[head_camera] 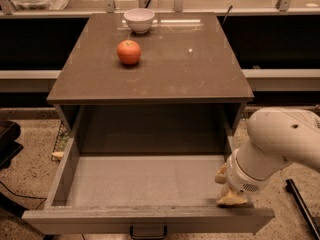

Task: Open top drawer

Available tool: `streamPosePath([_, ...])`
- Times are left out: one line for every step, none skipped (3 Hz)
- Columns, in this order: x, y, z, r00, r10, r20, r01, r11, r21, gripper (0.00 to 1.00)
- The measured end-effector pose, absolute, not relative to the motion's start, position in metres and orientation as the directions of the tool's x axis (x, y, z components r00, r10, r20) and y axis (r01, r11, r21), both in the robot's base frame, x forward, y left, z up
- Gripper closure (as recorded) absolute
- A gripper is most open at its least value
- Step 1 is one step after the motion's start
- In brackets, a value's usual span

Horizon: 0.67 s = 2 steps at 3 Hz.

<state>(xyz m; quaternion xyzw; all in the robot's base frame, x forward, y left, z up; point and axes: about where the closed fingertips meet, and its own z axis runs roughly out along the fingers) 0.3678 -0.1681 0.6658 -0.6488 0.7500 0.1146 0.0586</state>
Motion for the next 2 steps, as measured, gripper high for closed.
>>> streamPosePath([0.3678, -0.1678, 0.666, -0.151, -0.96, -0.236, -0.987, 0.131, 0.096, 0.0])
streamPosePath([0.3678, -0.1678, 0.666, -0.151, -0.96, -0.236, -0.987, 0.131, 0.096, 0.0])
